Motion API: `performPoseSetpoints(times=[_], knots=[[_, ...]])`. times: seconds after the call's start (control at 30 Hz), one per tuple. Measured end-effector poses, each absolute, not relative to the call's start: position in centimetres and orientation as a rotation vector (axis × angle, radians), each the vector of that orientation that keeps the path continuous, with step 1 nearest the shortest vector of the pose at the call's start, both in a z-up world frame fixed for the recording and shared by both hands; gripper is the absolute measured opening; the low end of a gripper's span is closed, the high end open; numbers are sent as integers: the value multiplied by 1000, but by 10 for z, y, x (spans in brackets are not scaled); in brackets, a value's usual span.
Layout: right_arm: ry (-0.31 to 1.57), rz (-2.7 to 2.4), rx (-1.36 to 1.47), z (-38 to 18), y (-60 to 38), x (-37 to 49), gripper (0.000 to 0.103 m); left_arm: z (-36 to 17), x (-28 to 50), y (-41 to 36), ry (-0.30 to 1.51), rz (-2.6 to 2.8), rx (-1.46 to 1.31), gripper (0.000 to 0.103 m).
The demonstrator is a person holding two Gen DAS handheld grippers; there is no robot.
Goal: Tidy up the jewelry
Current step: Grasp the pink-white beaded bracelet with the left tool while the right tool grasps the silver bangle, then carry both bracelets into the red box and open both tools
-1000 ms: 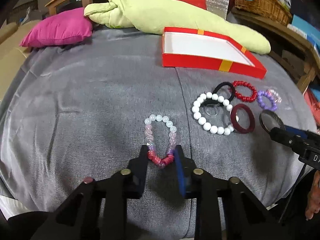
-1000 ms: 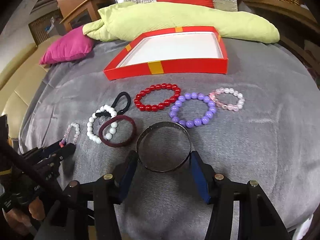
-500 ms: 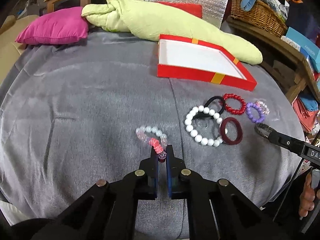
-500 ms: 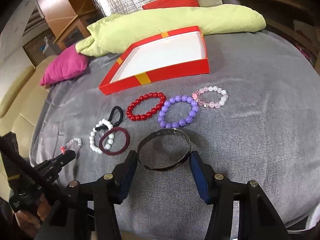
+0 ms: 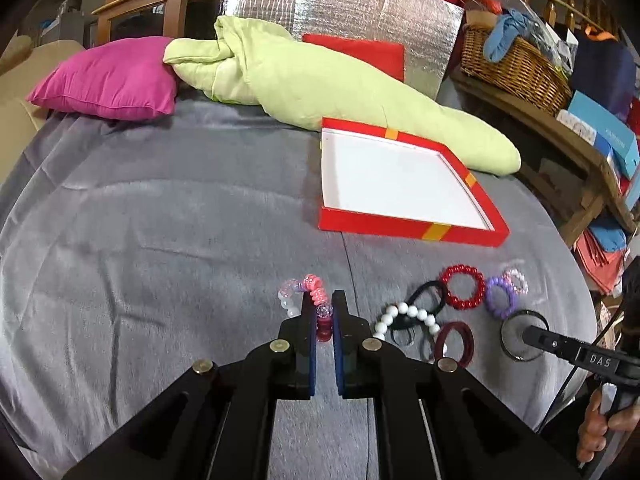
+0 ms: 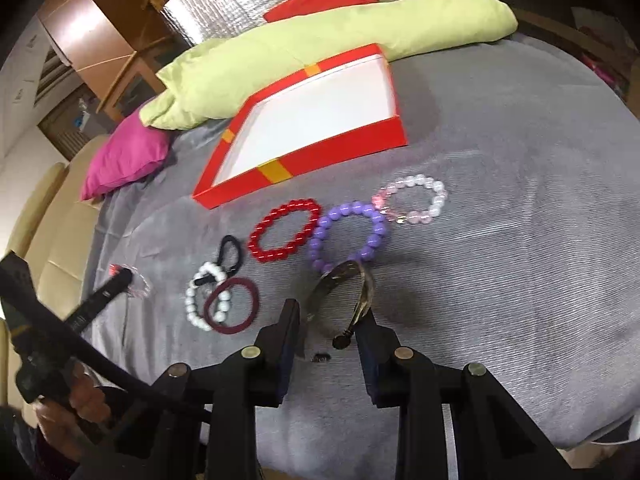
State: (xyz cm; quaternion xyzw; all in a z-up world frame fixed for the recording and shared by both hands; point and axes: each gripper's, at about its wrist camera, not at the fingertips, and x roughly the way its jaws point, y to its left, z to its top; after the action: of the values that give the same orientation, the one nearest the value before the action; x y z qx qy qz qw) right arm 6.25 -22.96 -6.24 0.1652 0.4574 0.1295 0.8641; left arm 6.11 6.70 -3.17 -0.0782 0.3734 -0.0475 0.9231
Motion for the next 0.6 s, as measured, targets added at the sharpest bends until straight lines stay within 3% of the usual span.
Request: performPoseSetpoints(times=[0.1, 0.2, 0.3, 0.6], knots=[[950, 263, 365, -64, -236, 62, 30, -36, 63, 69, 778, -101, -172, 8], [905, 277, 370, -54, -238, 60, 17, -33, 62, 67, 769, -117, -172, 8], [839, 314, 348, -38, -234, 57, 13, -25, 66, 62, 751, -141, -155, 8], [806, 324, 321, -17, -234, 74, 13, 12, 99, 51, 651, -181, -141, 8]])
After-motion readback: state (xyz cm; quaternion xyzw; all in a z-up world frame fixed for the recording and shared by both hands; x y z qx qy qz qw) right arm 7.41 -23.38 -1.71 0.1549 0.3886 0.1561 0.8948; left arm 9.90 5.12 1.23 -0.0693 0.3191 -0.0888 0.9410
